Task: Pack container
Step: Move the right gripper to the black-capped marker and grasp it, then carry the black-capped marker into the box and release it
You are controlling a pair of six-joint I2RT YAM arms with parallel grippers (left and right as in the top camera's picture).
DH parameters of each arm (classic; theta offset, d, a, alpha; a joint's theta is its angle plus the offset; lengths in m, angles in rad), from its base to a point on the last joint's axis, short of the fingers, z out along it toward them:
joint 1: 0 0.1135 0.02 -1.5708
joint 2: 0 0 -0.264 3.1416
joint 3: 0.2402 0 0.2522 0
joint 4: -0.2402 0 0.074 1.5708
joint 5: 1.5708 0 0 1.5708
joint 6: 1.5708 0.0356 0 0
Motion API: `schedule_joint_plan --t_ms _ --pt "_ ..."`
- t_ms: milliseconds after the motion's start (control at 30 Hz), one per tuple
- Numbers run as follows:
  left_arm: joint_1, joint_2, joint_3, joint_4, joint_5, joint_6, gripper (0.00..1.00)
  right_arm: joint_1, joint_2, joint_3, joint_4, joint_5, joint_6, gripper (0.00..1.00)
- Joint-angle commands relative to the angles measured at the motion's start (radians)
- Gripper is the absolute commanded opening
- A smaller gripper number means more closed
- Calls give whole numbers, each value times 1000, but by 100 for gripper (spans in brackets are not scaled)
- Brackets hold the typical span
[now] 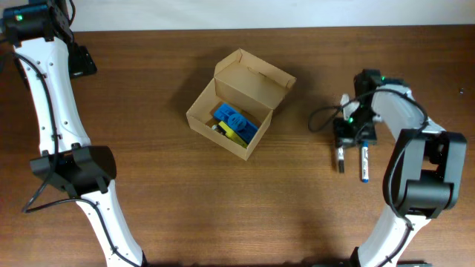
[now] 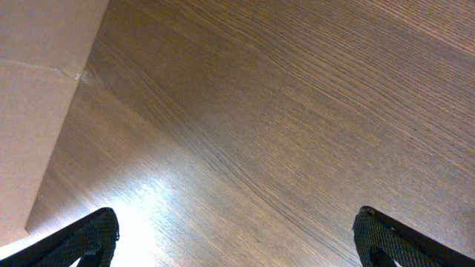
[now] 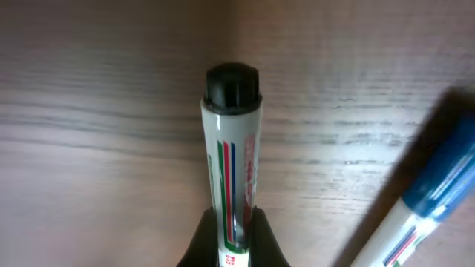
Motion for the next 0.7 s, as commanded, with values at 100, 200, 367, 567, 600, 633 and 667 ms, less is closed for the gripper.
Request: schedule_joint_plan --t_ms 100,200,367,567,600,633,667 --pt "6 -2 -5 -1 2 12 100 60 -114 328 -105 -161 -2 4" --pt "6 -2 -5 -1 2 12 100 125 -121 491 -155 -159 -14 4" --pt "6 -2 -5 -1 2 12 100 308 -121 719 -208 -61 -76 4" --pt "6 -2 -5 -1 2 12 100 593 -111 754 -197 131 -254 4" --pt "6 -2 -5 -1 2 12 100 624 -102 750 -192 160 -274 4" --pt "6 -2 -5 -1 2 12 100 661 -87 749 -186 191 -294 4" --pt "6 -2 -5 -1 2 12 100 686 -68 749 -181 204 -308 4"
